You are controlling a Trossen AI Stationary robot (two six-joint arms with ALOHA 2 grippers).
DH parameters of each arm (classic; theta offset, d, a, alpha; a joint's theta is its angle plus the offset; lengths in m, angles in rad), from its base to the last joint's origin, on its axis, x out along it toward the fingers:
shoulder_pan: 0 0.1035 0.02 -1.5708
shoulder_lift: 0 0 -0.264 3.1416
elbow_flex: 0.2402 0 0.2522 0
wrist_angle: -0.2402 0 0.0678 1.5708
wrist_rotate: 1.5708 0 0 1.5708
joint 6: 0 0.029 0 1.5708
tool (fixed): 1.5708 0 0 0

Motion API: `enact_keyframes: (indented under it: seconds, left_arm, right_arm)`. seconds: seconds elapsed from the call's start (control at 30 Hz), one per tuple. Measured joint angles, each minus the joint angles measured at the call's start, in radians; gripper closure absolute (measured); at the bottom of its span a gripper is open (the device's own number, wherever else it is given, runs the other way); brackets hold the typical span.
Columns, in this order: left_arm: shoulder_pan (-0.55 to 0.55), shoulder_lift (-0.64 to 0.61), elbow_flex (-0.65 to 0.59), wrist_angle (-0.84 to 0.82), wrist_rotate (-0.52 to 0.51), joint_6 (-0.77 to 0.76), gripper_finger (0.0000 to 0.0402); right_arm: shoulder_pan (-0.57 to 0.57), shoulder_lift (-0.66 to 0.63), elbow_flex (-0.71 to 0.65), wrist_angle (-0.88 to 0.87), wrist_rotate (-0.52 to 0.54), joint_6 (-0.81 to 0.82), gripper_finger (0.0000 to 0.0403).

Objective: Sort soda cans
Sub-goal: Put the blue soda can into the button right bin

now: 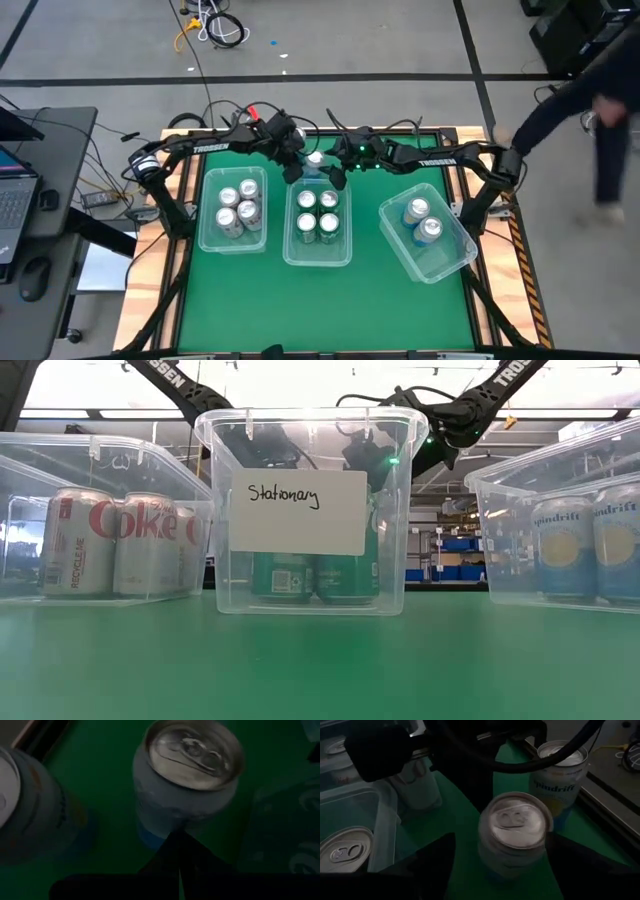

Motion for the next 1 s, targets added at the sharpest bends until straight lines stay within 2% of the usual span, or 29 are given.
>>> enact_keyframes:
  seconds: [0.3,0.57,0.83,1.0]
  left_arm:
    - [0.000,0.000,0.000,-0.023,-0.018,-0.001,0.0401]
    - [0.003,-0.010,-0.113,0.171,0.019,-0.075,0.0401]
    - [0.002,-0.009,-0.120,0.187,0.025,-0.086,0.0401]
    - [0.002,-0.008,-0.121,0.192,0.025,-0.081,0.0401]
  right_arm:
    - [0.000,0.000,-0.001,0.001,0.000,0.050,0.0111]
    - [0.007,0.042,0.003,0.063,0.031,0.095,0.0107]
    - [-0.007,0.077,0.019,0.096,0.015,0.113,0.0107]
    - [-0.007,0.103,0.067,0.052,0.015,0.120,0.0106]
